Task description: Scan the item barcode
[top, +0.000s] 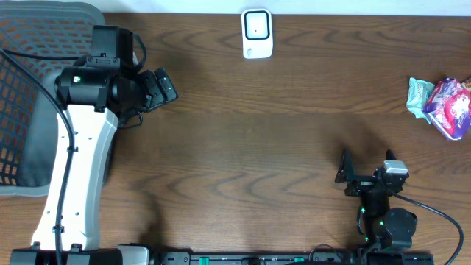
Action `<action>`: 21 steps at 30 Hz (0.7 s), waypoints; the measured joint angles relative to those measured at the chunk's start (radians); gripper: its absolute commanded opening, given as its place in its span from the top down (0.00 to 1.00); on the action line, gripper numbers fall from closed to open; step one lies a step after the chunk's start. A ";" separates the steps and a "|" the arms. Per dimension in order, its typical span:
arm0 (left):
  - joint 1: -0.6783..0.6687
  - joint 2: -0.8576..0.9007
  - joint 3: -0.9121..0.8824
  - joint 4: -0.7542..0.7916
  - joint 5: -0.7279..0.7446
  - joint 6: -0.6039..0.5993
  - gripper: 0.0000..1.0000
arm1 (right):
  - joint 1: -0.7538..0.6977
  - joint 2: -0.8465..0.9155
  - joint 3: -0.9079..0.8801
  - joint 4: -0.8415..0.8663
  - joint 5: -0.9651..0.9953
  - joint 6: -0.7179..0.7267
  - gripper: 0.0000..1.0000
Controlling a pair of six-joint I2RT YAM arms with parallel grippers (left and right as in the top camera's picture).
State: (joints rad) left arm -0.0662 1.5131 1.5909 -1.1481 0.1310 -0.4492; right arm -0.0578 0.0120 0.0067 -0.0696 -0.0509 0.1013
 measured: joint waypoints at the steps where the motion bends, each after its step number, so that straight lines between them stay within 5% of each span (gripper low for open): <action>1: 0.000 0.000 0.000 0.000 0.000 0.000 0.01 | 0.000 0.000 0.000 0.000 0.000 0.000 0.01; 9: 0.000 -0.134 -0.188 0.056 -0.014 0.026 0.01 | 0.000 0.000 0.000 0.000 0.003 0.000 0.01; 21: 0.000 -0.577 -0.807 0.567 -0.026 0.117 0.01 | 0.000 0.000 0.000 0.000 0.007 0.000 0.01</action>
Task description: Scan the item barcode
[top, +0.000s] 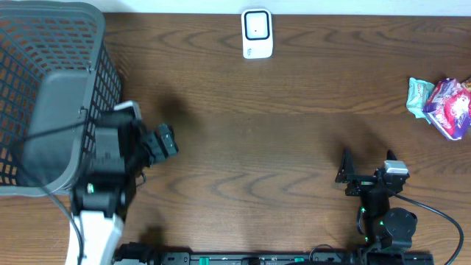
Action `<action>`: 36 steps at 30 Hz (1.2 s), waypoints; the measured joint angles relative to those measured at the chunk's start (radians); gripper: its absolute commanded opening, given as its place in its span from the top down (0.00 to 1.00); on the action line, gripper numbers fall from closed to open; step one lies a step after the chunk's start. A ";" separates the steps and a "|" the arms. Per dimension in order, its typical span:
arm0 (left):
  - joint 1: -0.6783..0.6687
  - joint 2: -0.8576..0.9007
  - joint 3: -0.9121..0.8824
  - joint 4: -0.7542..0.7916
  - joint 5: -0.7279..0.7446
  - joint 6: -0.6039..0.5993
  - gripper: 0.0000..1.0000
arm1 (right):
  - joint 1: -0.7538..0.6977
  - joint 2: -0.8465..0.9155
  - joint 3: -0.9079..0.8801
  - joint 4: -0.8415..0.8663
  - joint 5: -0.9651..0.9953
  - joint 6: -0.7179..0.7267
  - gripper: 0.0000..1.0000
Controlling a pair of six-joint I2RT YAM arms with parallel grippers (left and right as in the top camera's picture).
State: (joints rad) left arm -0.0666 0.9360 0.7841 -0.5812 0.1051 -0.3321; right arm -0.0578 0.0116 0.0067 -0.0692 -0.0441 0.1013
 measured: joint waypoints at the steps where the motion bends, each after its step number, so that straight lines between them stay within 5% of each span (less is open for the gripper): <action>1: 0.000 -0.047 -0.052 0.051 0.000 0.001 0.01 | 0.000 0.000 0.000 0.000 0.000 0.000 0.01; 13: 0.000 -0.646 -0.579 0.446 0.005 0.015 0.01 | 0.000 0.000 0.000 -0.001 0.000 0.000 0.01; 23: 0.012 -0.819 -0.759 0.747 0.016 0.027 0.01 | 0.000 -0.001 0.000 -0.001 0.000 0.000 0.01; 36: 0.013 -0.925 -0.777 0.692 0.016 0.184 0.01 | 0.000 -0.001 0.000 -0.001 0.000 0.000 0.01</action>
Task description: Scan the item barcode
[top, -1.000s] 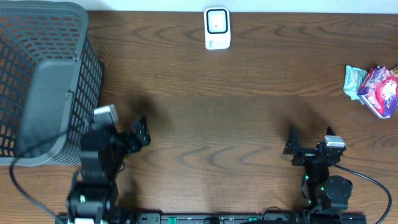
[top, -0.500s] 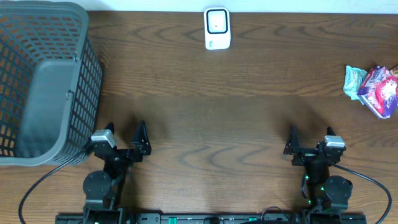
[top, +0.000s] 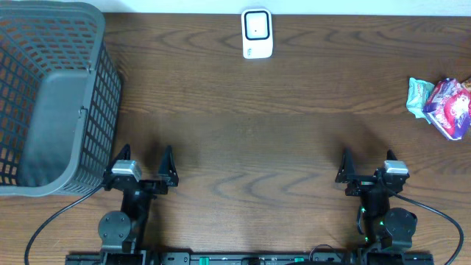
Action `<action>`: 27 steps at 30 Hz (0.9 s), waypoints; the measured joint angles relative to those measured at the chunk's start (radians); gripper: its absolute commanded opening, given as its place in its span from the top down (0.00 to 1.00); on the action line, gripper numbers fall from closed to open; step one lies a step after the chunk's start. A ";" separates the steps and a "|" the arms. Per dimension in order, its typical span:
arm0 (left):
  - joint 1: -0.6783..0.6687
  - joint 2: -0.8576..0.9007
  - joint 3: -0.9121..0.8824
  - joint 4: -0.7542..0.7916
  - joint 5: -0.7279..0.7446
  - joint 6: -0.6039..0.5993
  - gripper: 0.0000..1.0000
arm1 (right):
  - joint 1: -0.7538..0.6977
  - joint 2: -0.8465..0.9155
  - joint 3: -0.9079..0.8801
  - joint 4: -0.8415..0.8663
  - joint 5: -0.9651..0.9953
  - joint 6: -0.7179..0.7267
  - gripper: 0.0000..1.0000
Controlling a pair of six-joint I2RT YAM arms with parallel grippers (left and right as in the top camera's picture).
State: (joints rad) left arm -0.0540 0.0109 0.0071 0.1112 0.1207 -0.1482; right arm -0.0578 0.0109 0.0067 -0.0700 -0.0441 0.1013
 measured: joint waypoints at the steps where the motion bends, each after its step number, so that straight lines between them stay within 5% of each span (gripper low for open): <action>1: 0.000 0.000 0.000 -0.013 0.000 0.011 0.01 | 0.000 0.000 0.000 0.000 0.000 0.000 0.01; 27: 0.000 -0.001 0.012 -0.142 -0.072 0.101 0.01 | 0.000 0.000 0.000 0.000 0.000 0.000 0.01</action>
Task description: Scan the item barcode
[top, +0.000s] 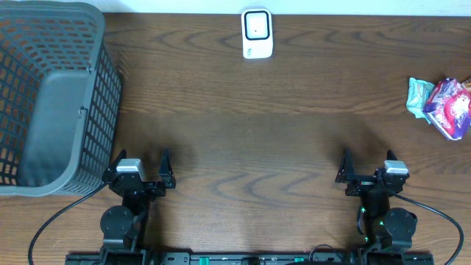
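Note:
The white barcode scanner (257, 33) lies at the far edge of the table, in the middle. A purple-pink snack packet (450, 107) and a pale teal packet (419, 96) lie together at the far right edge. My left gripper (140, 162) rests open and empty at the front left, beside the basket. At the front right my right gripper (366, 159) is also open, holding nothing. Both grippers are far from the packets and the scanner.
A large grey mesh basket (103, 88) fills the left end of the table. Nothing shows inside it. Cables run from both arm bases along the front edge. Brown wood tabletop (250, 132) spans the area between scanner, packets and grippers.
My left gripper sits slightly lower and a touch to the left at the front edge. The right arm, the scanner, the packets and the basket have not moved.
My left arm was first stretched out over the basket at the far left, gripper open. Then it stood nearer the front, beside the basket's right wall. After that it was folded at the front left edge, where it still rests. The right arm stayed put throughout.

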Action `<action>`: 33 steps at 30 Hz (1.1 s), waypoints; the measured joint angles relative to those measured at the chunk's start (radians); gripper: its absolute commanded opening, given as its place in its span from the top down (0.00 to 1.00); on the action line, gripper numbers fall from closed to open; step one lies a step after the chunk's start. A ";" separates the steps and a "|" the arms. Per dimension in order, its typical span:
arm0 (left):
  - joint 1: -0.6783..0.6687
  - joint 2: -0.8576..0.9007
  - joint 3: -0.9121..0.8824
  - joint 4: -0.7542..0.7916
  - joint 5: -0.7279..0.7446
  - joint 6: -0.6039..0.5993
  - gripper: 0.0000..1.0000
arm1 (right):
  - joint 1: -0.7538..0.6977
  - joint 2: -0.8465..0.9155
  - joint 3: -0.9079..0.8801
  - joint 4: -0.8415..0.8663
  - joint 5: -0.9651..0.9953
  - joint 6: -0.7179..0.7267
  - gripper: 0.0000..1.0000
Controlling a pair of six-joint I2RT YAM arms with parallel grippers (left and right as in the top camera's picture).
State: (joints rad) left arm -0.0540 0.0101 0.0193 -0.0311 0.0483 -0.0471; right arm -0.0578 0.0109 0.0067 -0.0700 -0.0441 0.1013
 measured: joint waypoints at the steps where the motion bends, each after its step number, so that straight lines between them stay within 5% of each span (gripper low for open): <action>1: 0.000 0.000 0.000 0.000 0.000 0.000 0.01 | 0.000 0.000 0.000 0.000 0.000 0.000 0.01; 33: 0.000 0.000 0.000 0.000 -0.003 0.074 0.01 | 0.000 0.000 0.000 0.000 0.000 0.000 0.01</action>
State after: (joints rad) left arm -0.0540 0.0101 0.0196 -0.0311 0.0456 0.0273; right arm -0.0578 0.0109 0.0067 -0.0700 -0.0441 0.1013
